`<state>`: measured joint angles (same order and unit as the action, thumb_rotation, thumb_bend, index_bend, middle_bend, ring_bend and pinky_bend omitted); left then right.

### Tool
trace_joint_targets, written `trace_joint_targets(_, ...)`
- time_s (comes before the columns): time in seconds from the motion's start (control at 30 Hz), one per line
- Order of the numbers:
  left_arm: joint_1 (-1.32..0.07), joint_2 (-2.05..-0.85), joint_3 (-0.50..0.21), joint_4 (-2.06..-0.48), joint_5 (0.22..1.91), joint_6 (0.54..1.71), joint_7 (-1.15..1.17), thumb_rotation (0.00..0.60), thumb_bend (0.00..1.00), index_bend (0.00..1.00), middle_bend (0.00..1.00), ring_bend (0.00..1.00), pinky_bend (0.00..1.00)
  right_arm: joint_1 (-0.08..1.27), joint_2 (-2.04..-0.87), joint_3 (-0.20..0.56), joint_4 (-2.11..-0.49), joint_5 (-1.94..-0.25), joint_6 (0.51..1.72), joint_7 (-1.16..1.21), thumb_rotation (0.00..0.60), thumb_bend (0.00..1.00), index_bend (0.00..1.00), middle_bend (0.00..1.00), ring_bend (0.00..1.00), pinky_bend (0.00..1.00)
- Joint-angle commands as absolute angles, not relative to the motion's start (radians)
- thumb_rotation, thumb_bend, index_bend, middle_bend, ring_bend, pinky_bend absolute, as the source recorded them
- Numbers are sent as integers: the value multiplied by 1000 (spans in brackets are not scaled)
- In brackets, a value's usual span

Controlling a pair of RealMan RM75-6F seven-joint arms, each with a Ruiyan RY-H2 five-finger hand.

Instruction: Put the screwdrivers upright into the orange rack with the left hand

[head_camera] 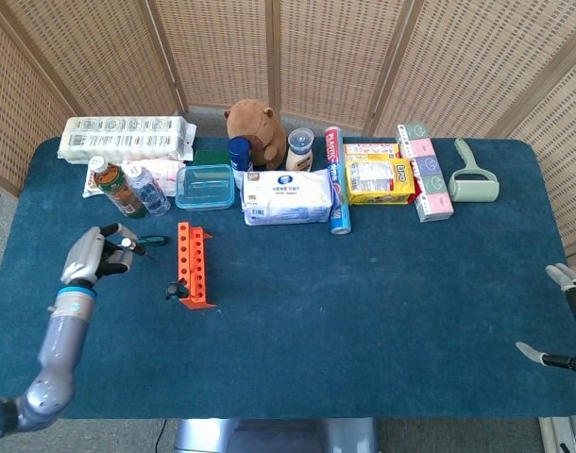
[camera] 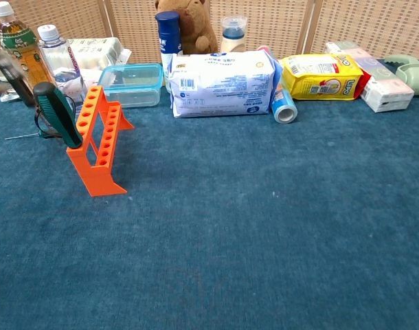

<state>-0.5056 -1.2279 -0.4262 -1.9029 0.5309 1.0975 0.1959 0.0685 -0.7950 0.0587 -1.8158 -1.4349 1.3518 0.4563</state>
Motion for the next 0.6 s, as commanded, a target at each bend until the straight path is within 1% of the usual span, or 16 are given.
trace_joint_targets(0.03, -423, -1118, -473, -2006, 611, 1050, 59, 600, 464, 492, 1000, 1000, 1000, 74, -801, 60, -1818, -1426, 1341, 442, 600, 0, 17, 17, 0, 0)
trace_joint_targets(0.27, -353, -991, -517, -2078, 730, 928, -147, 600, 465, 496, 1000, 1000, 1000, 86, -812, 62, -1825, -1405, 1318, 403, 600, 0, 17, 17, 0, 0)
trace_joint_targets(0.5, -340, -923, -521, -2108, 805, 842, -255, 600, 464, 496, 1000, 1000, 1000, 84, -813, 65, -1830, -1393, 1320, 391, 600, 0, 17, 17, 0, 0)
trace_joint_targets(0.6, -351, -886, -517, -2136, 838, 772, -304, 600, 464, 496, 1000, 1000, 1000, 82, -811, 67, -1830, -1392, 1323, 401, 600, 0, 17, 17, 0, 0)
